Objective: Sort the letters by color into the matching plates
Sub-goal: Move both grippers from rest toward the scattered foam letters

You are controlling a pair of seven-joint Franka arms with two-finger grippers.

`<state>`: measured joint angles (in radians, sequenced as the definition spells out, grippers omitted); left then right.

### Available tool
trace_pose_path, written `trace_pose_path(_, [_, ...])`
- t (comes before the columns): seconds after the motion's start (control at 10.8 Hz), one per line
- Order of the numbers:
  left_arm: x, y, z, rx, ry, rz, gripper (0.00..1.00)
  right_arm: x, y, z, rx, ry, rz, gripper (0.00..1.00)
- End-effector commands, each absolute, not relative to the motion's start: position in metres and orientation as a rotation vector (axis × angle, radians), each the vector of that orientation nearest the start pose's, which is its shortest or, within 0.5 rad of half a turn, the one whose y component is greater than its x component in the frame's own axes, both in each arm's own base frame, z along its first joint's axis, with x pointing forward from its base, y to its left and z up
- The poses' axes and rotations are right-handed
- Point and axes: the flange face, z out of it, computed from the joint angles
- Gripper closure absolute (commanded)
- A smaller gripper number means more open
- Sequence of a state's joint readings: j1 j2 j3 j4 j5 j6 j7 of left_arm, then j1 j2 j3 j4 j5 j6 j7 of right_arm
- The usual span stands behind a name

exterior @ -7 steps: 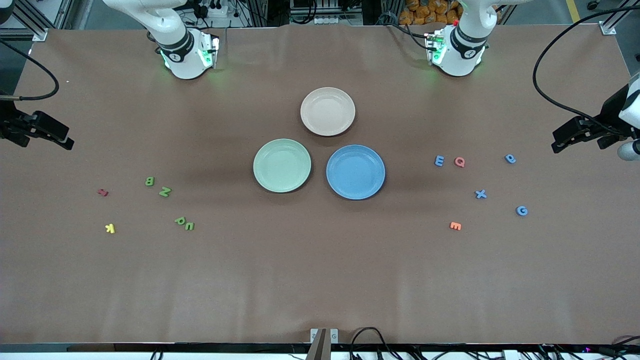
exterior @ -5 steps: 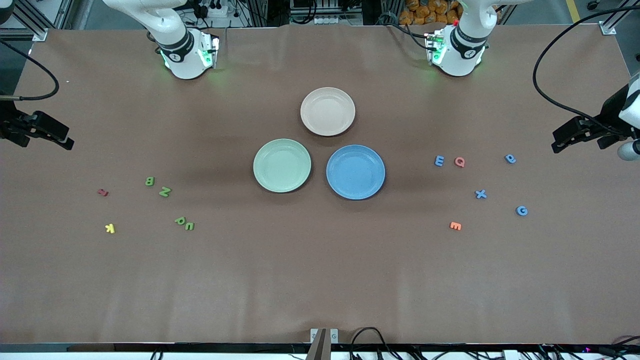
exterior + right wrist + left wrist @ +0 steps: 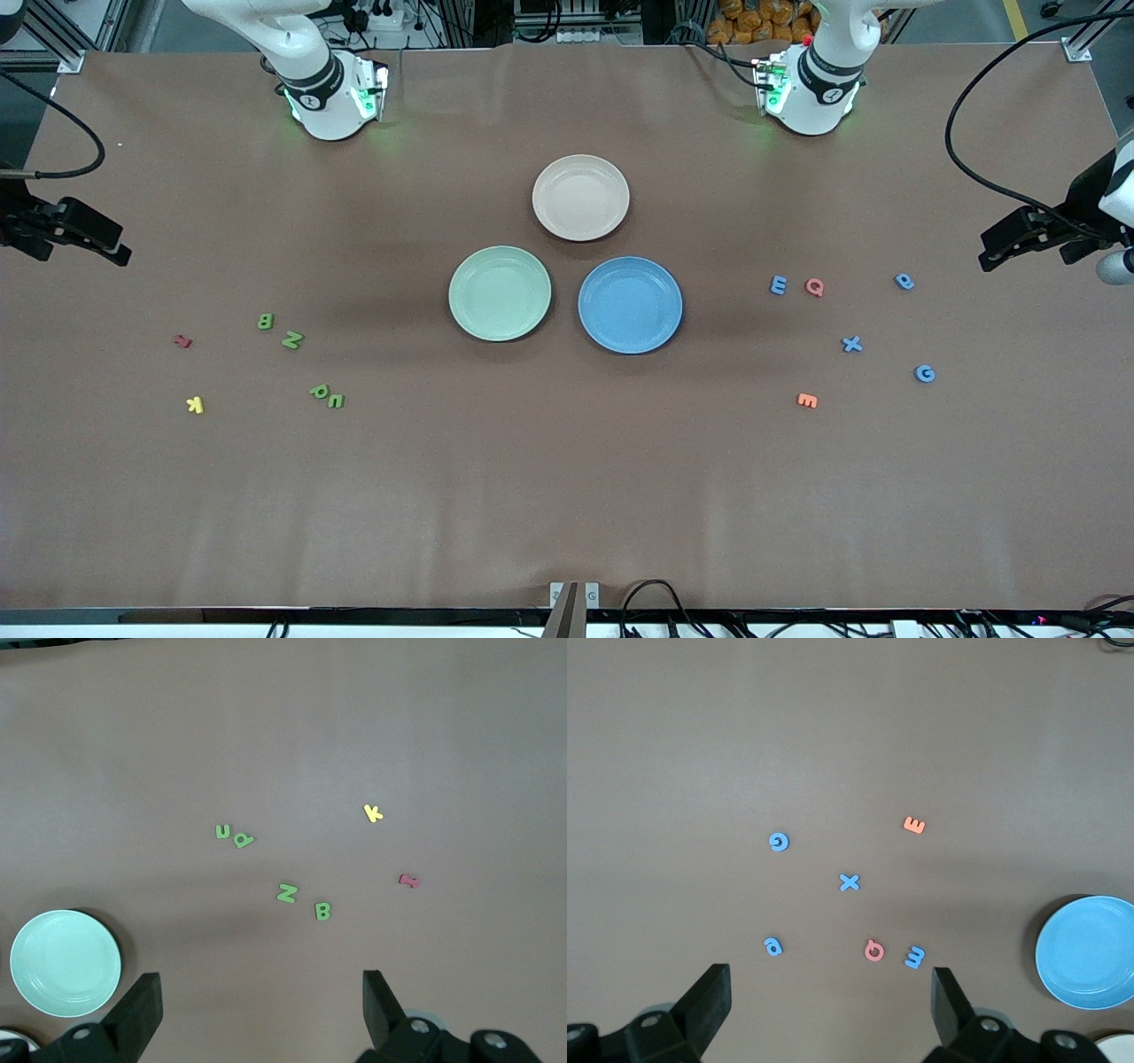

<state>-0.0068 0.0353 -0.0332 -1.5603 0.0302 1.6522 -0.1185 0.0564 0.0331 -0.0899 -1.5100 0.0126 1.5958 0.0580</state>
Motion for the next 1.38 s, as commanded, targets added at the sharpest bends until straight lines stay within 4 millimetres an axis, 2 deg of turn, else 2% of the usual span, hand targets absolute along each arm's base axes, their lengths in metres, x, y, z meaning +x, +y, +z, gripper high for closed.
trace_pose_path(0.0, [0.572, -0.024, 0.618, -3.120, -0.085, -0.079, 0.00, 0.574, -0.019, 0.630, -3.138, 0.164, -0.063, 0.00])
trace_pose_path(0.28, [0.572, -0.018, 0.619, -3.119, -0.080, -0.079, 0.00, 0.581, -0.016, 0.611, -3.130, 0.161, -0.060, 0.00])
trace_pose_path(0.55, [0.579, -0.015, 0.602, -3.115, -0.081, -0.043, 0.00, 0.583, -0.013, 0.598, -3.130, 0.152, -0.060, 0.00])
trace_pose_path(0.65, [0.586, -0.013, 0.590, -3.115, -0.087, -0.041, 0.00, 0.584, -0.011, 0.595, -3.132, 0.148, -0.053, 0.00])
trace_pose_path(0.74, [0.593, -0.001, 0.567, -3.116, -0.115, -0.054, 0.00, 0.586, -0.011, 0.586, -3.132, 0.148, -0.041, 0.00])
trace_pose_path(0.92, [0.596, 0.014, 0.518, -3.116, -0.154, -0.087, 0.00, 0.594, -0.011, 0.560, -3.134, 0.149, -0.027, 0.00])
trace_pose_path(1.11, [0.605, 0.017, 0.480, -3.116, -0.156, 0.001, 0.00, 0.599, -0.009, 0.526, -3.133, 0.148, -0.024, 0.00])
trace_pose_path(1.29, [0.614, 0.021, 0.437, -3.114, -0.177, 0.111, 0.00, 0.604, 0.001, 0.494, -3.135, 0.123, 0.024, 0.00])
